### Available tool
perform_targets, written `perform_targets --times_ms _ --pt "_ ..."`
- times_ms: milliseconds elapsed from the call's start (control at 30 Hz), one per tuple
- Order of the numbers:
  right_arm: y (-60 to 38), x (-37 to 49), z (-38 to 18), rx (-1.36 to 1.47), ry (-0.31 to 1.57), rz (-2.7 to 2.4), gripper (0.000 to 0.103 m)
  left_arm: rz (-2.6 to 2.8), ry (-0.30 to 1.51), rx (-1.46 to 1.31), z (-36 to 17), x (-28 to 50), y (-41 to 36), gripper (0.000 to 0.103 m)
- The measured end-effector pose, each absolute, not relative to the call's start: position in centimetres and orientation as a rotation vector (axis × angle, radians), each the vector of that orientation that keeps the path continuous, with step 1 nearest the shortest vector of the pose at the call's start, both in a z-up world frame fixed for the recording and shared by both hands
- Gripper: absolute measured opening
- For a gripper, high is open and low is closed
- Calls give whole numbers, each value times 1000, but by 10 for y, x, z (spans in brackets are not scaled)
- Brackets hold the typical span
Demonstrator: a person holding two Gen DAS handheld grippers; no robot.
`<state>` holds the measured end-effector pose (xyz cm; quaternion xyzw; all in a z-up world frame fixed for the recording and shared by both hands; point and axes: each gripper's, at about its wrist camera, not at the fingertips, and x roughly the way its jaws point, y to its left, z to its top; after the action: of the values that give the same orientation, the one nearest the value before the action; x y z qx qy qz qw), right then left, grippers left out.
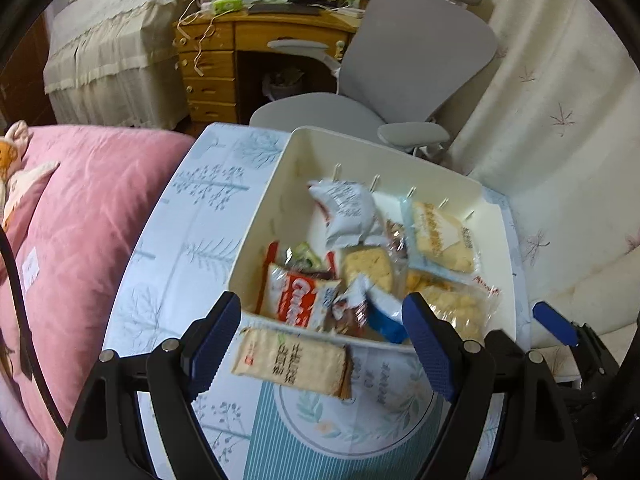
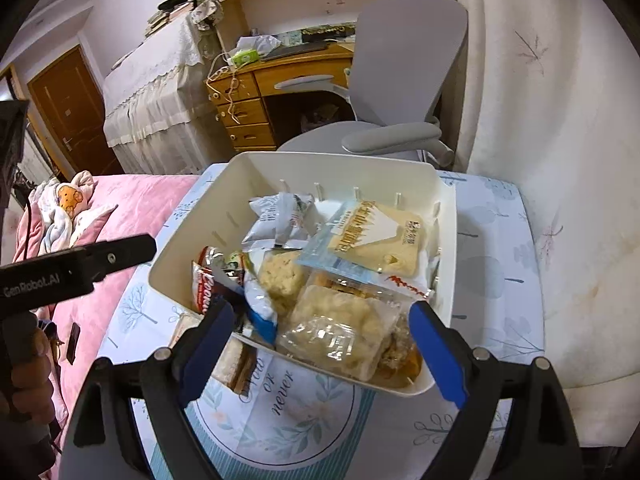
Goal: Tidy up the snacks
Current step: 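Move the open right tool to the beige soda-cracker packet and grasp it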
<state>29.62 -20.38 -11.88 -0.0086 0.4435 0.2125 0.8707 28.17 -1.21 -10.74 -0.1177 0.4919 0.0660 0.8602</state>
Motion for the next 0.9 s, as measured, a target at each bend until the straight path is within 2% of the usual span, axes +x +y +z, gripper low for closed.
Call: perform_targets --times_ms 233,500,900 --pt "-181 274 -115 -59 909 504 90 191 1087 -286 -129 242 19 82" --pt "-136 242 -128 -231 872 595 90 282 1176 -367 -167 190 56 82" --pt "-72 217 -181 -457 846 731 90 292 1231 -406 -201 137 79 82"
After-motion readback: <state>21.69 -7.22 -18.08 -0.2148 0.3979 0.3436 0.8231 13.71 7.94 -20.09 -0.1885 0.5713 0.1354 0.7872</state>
